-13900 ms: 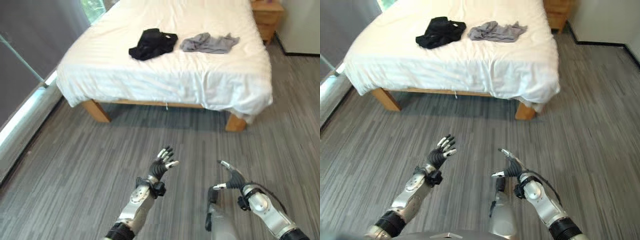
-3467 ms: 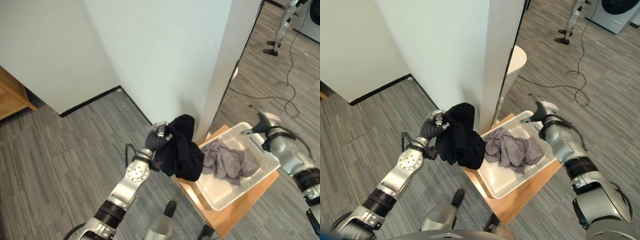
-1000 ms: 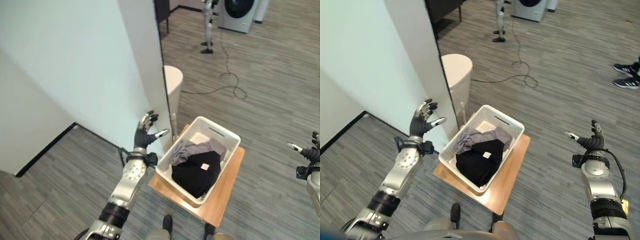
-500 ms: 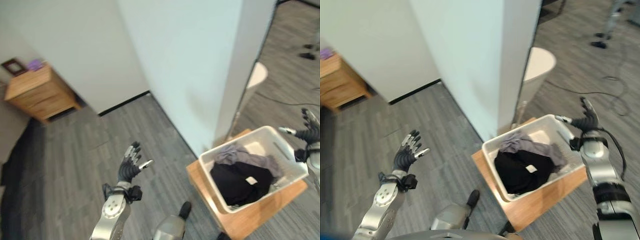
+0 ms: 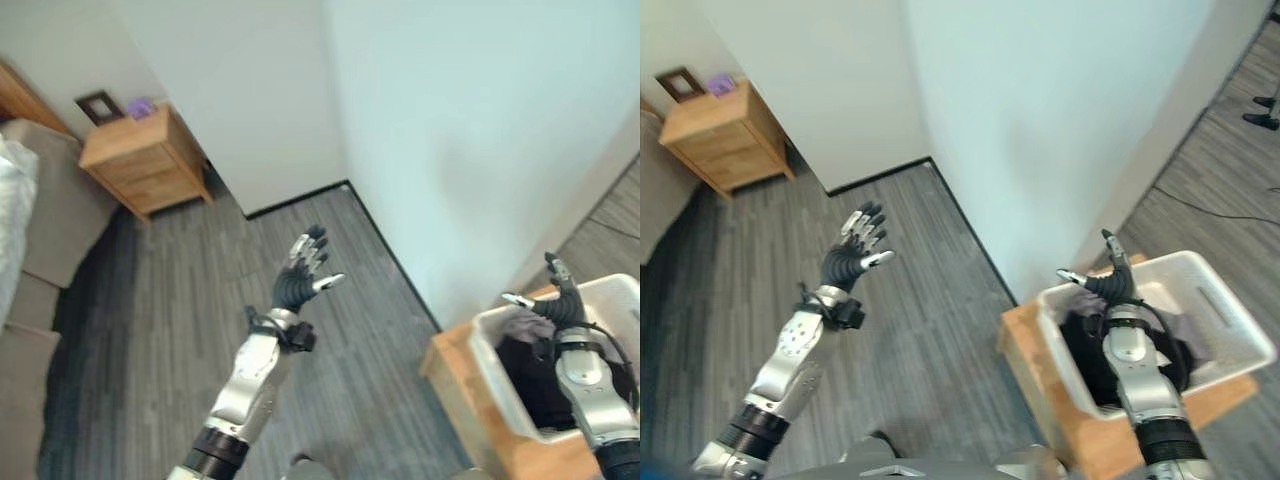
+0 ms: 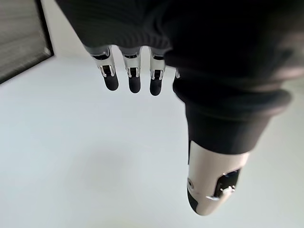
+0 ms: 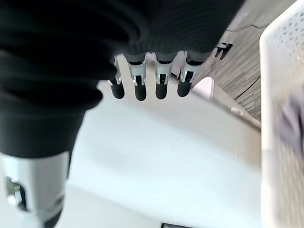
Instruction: Pick up bed clothes into laundry basket.
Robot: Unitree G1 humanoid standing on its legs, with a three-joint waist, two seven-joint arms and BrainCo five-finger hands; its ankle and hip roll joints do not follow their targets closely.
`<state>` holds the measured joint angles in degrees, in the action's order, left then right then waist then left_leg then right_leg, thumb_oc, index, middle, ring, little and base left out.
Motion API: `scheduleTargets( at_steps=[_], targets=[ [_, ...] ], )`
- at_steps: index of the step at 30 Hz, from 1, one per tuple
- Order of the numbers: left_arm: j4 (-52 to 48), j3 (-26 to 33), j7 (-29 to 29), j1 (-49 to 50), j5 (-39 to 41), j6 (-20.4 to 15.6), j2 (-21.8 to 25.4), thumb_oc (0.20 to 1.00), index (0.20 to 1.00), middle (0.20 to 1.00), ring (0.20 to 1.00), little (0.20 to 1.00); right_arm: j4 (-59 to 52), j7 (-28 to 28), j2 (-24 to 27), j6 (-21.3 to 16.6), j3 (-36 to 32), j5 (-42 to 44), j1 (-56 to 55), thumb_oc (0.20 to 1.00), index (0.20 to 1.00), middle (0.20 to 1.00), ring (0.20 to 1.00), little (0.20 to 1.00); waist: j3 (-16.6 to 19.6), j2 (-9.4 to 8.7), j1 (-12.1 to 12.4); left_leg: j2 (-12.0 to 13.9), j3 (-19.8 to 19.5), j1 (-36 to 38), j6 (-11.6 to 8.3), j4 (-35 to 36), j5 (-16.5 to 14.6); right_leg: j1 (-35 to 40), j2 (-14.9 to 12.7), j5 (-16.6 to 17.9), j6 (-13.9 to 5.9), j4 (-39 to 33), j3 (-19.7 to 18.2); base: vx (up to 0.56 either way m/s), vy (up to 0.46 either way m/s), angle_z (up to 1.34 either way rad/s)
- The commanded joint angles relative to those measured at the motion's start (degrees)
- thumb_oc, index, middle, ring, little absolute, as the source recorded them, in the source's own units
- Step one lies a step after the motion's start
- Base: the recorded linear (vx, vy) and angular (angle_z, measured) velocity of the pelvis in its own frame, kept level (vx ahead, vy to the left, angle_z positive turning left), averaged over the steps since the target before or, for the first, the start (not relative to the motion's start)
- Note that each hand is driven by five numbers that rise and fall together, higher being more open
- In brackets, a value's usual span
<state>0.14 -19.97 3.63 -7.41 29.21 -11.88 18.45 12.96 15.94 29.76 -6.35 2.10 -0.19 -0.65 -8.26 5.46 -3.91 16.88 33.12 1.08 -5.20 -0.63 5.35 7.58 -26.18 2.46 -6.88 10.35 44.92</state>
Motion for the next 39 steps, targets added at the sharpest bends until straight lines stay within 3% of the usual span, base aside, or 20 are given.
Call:
scheduleTargets(
  at_steps=[1, 3, 5, 6, 7, 8, 9, 10, 11, 15, 20, 21, 23, 25, 27, 28, 31, 32, 35, 39],
  targets=[
    [-3.2, 1.9, -0.6, 0.8, 0.5, -1.8, 3.1, 1.000, 1.000, 1.000, 1.000, 1.000, -2.1, 0.9, -1.2, -1.8, 1.3, -3.7, 6.6, 1.000, 1.000, 1.000, 1.000, 1.000, 1.7, -1.85, 3.4, 5.2, -1.4, 9.0, -7.54, 4.9, -1.0, -6.1, 5.2, 9.2, -4.33, -13.9, -1.8, -0.07, 0.309, -0.34],
    [-3.0, 1.4, -1.2, 1.0, -0.1, -2.0, 3.8, 1.000, 1.000, 1.000, 1.000, 1.000, -2.4, 0.6, -3.0, -1.7, 2.7, -4.4, 6.7, 1.000, 1.000, 1.000, 1.000, 1.000, 1.2, -3.93, 4.4, 2.1, -2.6, 8.3, -5.76, 5.2, -3.2, -6.5, 3.1, 11.1, -5.99, -12.8, -2.7, -0.09, 0.304, 0.28],
    [-3.7, 2.1, -2.0, 1.6, -0.1, -2.4, 5.2, 1.000, 1.000, 1.000, 1.000, 1.000, -2.9, -0.3, -5.1, -1.8, 5.5, -4.8, 7.2, 1.000, 1.000, 1.000, 1.000, 1.000, -0.3, -7.08, 7.9, -2.2, -5.7, 7.3, -2.88, 5.6, -6.3, -6.4, 0.9, 11.3, -7.32, -9.5, -5.2, -0.09, 0.354, 0.67],
    [-4.1, 1.8, -1.7, 2.2, -0.3, -2.7, 5.7, 1.000, 1.000, 1.000, 1.000, 1.000, -3.5, -0.9, -5.7, -2.1, 6.8, -4.7, 8.0, 1.000, 1.000, 1.000, 1.000, 1.000, -0.9, -7.73, 8.3, -4.7, -9.1, 7.1, -1.41, 5.6, -7.8, -7.0, 1.4, 10.7, -7.08, -7.4, -9.8, -0.03, 0.317, 0.37],
    [-4.1, 1.6, -1.1, 1.9, -0.3, -3.1, 5.5, 1.000, 1.000, 1.000, 1.000, 1.000, -2.9, -0.8, -5.7, -2.4, 7.6, -4.3, 9.2, 1.000, 1.000, 1.000, 1.000, 1.000, -1.7, -8.21, 7.4, -6.2, -10.5, 6.1, -0.43, 5.6, -7.0, -8.9, 3.1, 8.7, -5.55, -5.9, -14.7, 0.07, 0.319, 0.98],
    [-4.1, 0.1, 0.3, 0.5, 1.1, -3.2, 4.5, 1.000, 1.000, 1.000, 1.000, 1.000, -8.4, 1.2, -12.5, 0.8, 15.0, -7.1, 17.8, 1.000, 1.000, 1.000, 1.000, 1.000, -2.1, -7.73, 7.2, -7.0, -12.7, 6.0, 0.32, 5.6, -7.4, -10.1, 6.3, 5.6, -4.72, -5.6, -20.9, 0.05, 0.285, 1.70],
    [-4.8, 1.8, 0.6, 1.0, 0.3, -3.1, 5.3, 1.000, 1.000, 1.000, 1.000, 1.000, -14.4, -1.6, -9.5, 0.2, 12.2, -5.8, 14.5, 1.000, 1.000, 1.000, 1.000, 1.000, -2.2, -7.81, 6.3, -8.3, -14.9, 5.8, 1.15, 5.6, -7.3, -10.7, 9.0, 3.9, -4.03, -5.3, -25.1, 0.14, 0.296, 2.24],
    [-6.6, 5.0, 0.6, 4.1, -0.1, -3.5, 6.2, 1.000, 1.000, 1.000, 1.000, 1.000, -23.8, -4.5, -7.1, -2.1, 10.6, -5.3, 8.7, 1.000, 1.000, 1.000, 1.000, 1.000, -2.7, -8.35, 5.2, -10.3, -18.8, 5.4, 2.25, 5.6, -7.6, -10.5, 14.1, 1.1, -2.95, -5.9, -31.4, 0.12, 0.188, 2.04],
    [-7.2, 6.3, 0.4, 5.7, -0.5, -3.9, 6.6, 1.000, 1.000, 1.000, 1.000, 1.000, -26.5, -5.6, -6.8, -3.0, 10.3, -5.0, 6.8, 1.000, 1.000, 1.000, 1.000, 1.000, -2.9, -8.63, 5.1, -11.0, -20.4, 5.3, 2.64, 5.6, -7.9, -10.4, 15.8, 0.4, -2.89, -6.4, -33.1, 0.10, 0.093, 2.10],
    [-7.3, 8.2, 1.0, 7.8, -2.0, -4.8, 7.2, 1.000, 1.000, 1.000, 1.000, 1.000, -28.7, -7.8, -7.0, -3.6, 11.5, -4.6, 6.4, 1.000, 1.000, 1.000, 1.000, 1.000, -3.2, -9.54, 5.2, -12.3, -27.0, 3.5, 2.94, 5.6, -7.4, -12.5, 20.7, 0.1, -2.19, -9.1, -40.8, 0.14, -0.037, 1.54],
    [-4.7, 9.3, 2.8, 5.3, -1.8, -5.5, 7.1, 1.000, 1.000, 1.000, 1.000, 1.000, -25.6, -7.7, -7.5, -2.4, 14.2, -2.5, 10.7, 1.000, 1.000, 1.000, 1.000, 1.000, -4.9, -9.68, 1.6, -14.4, -42.5, 2.8, 2.27, 5.6, -7.2, -17.1, 27.1, 1.0, -2.78, -10.2, -67.0, 0.24, -0.120, 2.23],
    [-4.3, 9.6, 2.2, 5.4, -1.3, -5.7, 7.0, 1.000, 1.000, 1.000, 1.000, 1.000, -26.1, -8.3, -7.7, -2.5, 14.5, -1.8, 10.9, 1.000, 1.000, 1.000, 1.000, 1.000, -4.6, -9.99, 1.9, -14.8, -43.7, 2.7, 1.82, 5.6, -7.5, -15.7, 26.3, 0.7, -1.89, -11.9, -68.1, 0.21, -0.136, 1.17],
    [-3.6, 10.7, 2.2, 7.0, -0.9, -6.0, 6.5, 1.000, 1.000, 1.000, 1.000, 1.000, -24.5, -9.0, -8.3, -2.4, 16.4, -1.1, 12.6, 1.000, 1.000, 1.000, 1.000, 1.000, -4.4, -10.27, 2.2, -14.4, -45.9, 3.5, 0.97, 5.6, -7.3, -13.5, 23.3, 2.7, -1.58, -14.3, -64.7, 0.23, -0.243, 1.61],
    [-3.7, 13.5, 3.0, 9.9, 0.8, -6.5, 4.2, 1.000, 1.000, 1.000, 1.000, 1.000, -23.0, -9.3, -8.5, -2.4, 18.5, -0.1, 15.1, 1.000, 1.000, 1.000, 1.000, 1.000, -3.7, -9.24, 4.4, -12.3, -45.5, 3.3, -0.22, 5.5, -6.1, -11.7, 23.2, 2.0, -0.98, -15.3, -61.0, 0.25, -0.308, 1.50],
    [-3.8, 14.0, 2.8, 10.3, 1.2, -6.4, 3.5, 1.000, 1.000, 1.000, 1.000, 1.000, -22.1, -9.1, -8.1, -2.5, 18.9, -0.3, 15.9, 1.000, 1.000, 1.000, 1.000, 1.000, -3.7, -8.76, 4.6, -12.1, -44.9, 2.6, -0.46, 5.1, -5.8, -11.0, 22.8, 1.4, -0.75, -15.3, -58.7, 0.06, -0.150, 1.01],
    [-3.8, 14.1, 3.1, 9.8, 1.4, -6.2, 2.9, 1.000, 1.000, 1.000, 1.000, 1.000, -21.3, -8.8, -7.5, -2.4, 18.8, -0.6, 16.6, 1.000, 1.000, 1.000, 1.000, 1.000, -4.5, -8.67, 4.8, -12.3, -41.7, -0.4, -0.97, 2.2, -4.9, -10.2, 21.6, 0.8, -0.61, -15.3, -56.4, -0.07, -0.177, 1.38],
    [-2.7, 13.7, 2.4, 7.8, 2.6, -5.6, 2.7, 1.000, 1.000, 1.000, 1.000, 1.000, -19.6, -6.9, -6.9, -1.1, 17.9, -1.3, 18.3, 1.000, 1.000, 1.000, 1.000, 1.000, -5.5, -9.01, 2.7, -9.7, -19.0, -3.6, -0.57, -4.5, -5.6, -8.9, 17.9, -0.6, -0.51, -15.3, -47.3, -0.17, -0.190, 1.74],
    [-2.8, 14.2, 2.4, 7.8, 2.5, -5.6, 3.0, 1.000, 1.000, 1.000, 1.000, 1.000, -19.7, -6.7, -7.1, -0.7, 17.8, -1.2, 18.6, 1.000, 1.000, 1.000, 1.000, 1.000, -5.4, -9.30, 2.5, -10.4, -16.6, -4.5, -0.40, -7.5, -6.5, -9.2, 17.5, -0.1, 0.00, -15.3, -45.5, -0.18, -0.203, 2.00],
    [-3.7, 16.7, 2.8, 7.6, 0.9, -6.1, 3.6, 1.000, 1.000, 1.000, 1.000, 1.000, -19.6, -7.5, -7.4, -0.7, 16.6, 0.5, 18.8, 1.000, 1.000, 1.000, 1.000, 1.000, -4.9, -9.85, 3.0, -11.6, -15.0, -5.8, -0.96, -13.0, -8.5, -8.4, 16.2, -0.1, 1.23, -15.3, -39.8, -0.11, -0.143, 0.92],
    [-5.8, 20.7, 3.5, 11.3, -2.7, -5.7, 3.1, 1.000, 1.000, 1.000, 1.000, 1.000, -19.7, -9.9, -9.2, -2.3, 15.1, 5.3, 15.7, 1.000, 1.000, 1.000, 1.000, 1.000, -3.2, -8.56, 3.9, -12.7, -15.9, 0.4, 0.97, -2.4, -8.1, -7.4, 15.6, 1.7, 0.12, -15.3, -34.2, 0.04, 0.029, 0.67]
  ],
)
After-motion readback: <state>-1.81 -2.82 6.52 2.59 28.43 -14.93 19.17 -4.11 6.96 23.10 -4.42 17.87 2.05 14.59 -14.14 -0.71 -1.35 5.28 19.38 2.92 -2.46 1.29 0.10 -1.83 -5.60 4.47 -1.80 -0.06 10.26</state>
